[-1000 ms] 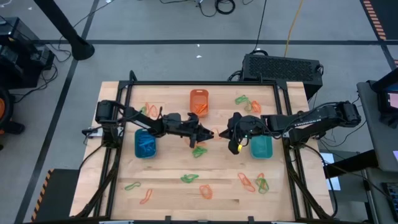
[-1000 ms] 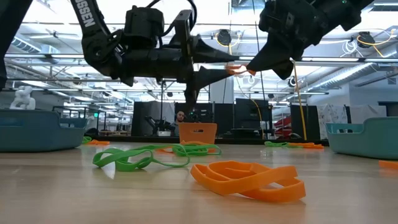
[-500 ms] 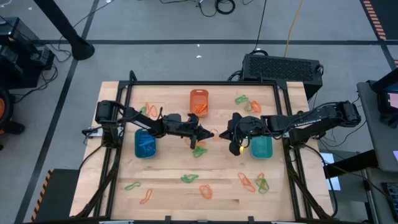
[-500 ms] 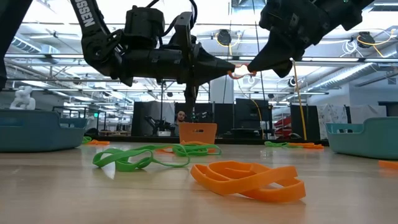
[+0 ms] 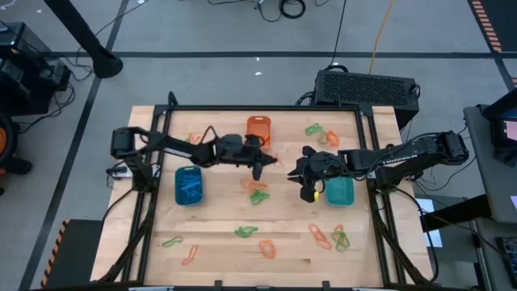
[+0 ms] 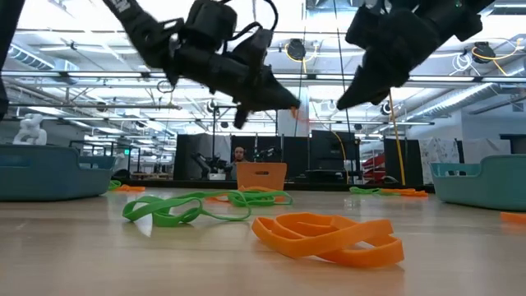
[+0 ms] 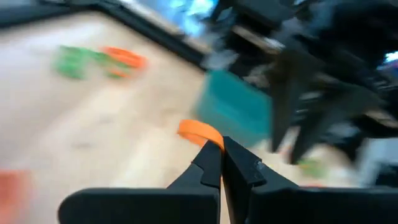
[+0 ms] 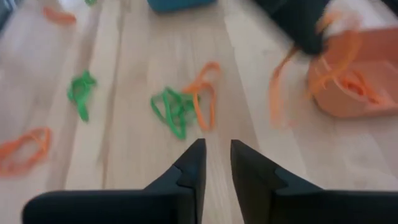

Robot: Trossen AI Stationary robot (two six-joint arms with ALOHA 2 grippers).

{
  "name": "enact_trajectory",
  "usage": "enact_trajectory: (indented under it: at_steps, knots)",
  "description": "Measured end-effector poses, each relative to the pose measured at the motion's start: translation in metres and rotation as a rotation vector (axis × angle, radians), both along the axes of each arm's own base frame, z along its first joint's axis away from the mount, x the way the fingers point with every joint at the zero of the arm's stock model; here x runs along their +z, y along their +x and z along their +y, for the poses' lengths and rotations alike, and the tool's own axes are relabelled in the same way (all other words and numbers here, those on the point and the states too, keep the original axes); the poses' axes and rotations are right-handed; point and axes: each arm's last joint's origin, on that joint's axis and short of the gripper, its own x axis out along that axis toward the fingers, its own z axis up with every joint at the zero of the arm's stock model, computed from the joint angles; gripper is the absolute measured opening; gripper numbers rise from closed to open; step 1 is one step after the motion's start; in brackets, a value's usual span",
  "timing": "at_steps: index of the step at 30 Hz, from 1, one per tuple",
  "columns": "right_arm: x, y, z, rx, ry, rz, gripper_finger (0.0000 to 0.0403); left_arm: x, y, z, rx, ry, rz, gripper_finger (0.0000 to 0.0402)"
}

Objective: Sort rubber bands into baskets
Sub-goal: Put the orange rubber band into the orange bin

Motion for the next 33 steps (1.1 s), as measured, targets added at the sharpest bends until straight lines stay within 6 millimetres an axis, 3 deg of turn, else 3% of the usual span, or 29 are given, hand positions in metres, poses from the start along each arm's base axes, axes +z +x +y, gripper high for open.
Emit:
enact_trajectory:
  at_steps: [7,13,26,33]
  knots:
    - [-0.006,-0.006,0.000,0.001,-0.006,0.089,0.0090,0.027,-0.004,0.042,0.245,0.194,0.310,0.0001]
    - [-0.007,-0.006,0.000,0.008,-0.009,0.097,0.0091,0.020,-0.013,0.073,0.338,0.174,0.409,0.0001]
    - [-0.007,-0.006,0.000,-0.001,0.002,0.096,0.0091,-0.007,-0.017,0.102,0.330,0.101,0.474,0.0001]
    - [-0.007,-0.006,0.000,-0.001,0.004,0.096,0.0091,-0.009,-0.017,0.103,0.310,0.142,0.485,0.0046]
